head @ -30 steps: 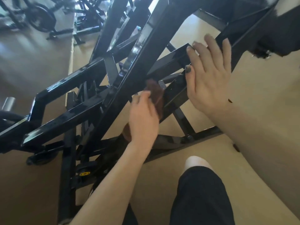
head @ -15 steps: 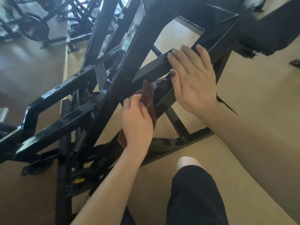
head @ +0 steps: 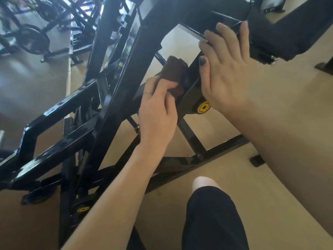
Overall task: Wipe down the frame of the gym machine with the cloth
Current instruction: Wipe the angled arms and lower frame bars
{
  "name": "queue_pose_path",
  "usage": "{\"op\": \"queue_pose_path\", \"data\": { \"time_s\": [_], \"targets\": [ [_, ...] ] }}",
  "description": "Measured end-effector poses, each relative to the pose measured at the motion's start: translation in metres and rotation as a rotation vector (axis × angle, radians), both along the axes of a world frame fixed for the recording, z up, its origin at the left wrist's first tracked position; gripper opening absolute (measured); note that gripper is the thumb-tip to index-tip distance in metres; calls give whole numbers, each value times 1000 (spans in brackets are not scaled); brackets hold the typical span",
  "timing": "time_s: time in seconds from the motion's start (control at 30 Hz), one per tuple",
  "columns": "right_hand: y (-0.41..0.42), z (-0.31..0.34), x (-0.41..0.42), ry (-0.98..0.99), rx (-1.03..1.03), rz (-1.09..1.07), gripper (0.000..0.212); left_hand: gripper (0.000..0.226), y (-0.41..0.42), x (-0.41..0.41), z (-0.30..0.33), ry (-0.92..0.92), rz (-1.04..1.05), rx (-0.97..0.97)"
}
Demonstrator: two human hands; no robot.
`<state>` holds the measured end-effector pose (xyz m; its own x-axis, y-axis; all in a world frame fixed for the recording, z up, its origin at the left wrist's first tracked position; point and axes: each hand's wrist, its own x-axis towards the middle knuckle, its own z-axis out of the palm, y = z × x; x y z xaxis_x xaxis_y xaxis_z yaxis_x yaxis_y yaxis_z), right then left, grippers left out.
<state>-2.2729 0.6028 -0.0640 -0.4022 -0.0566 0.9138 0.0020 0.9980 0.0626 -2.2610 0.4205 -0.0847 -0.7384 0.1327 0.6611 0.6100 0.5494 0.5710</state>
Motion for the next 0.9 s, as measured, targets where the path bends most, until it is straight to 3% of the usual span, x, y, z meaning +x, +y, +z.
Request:
{"op": "queue_pose_path", "data": {
  "time_s": [0.27,0.33,0.5,0.73,0.9],
  "targets": [
    [-2,-6,-10,103,-9,11,50,25,4,17,-22,98,-23,-1],
    [-2,-7,-11,107,-11,2,51,23,6,7,-9,38,-30,17],
    [-4,-8,-13,113,-20,-1,51,46,11,-12,17,-177,-52,92],
    [-6,-8,-13,139,-21,-5,53,43,6,15,-3,-88,-44,111],
    [2,-3,-2,93,38,57,42,43,14,27,-9,-30,-75,132]
  ]
}}
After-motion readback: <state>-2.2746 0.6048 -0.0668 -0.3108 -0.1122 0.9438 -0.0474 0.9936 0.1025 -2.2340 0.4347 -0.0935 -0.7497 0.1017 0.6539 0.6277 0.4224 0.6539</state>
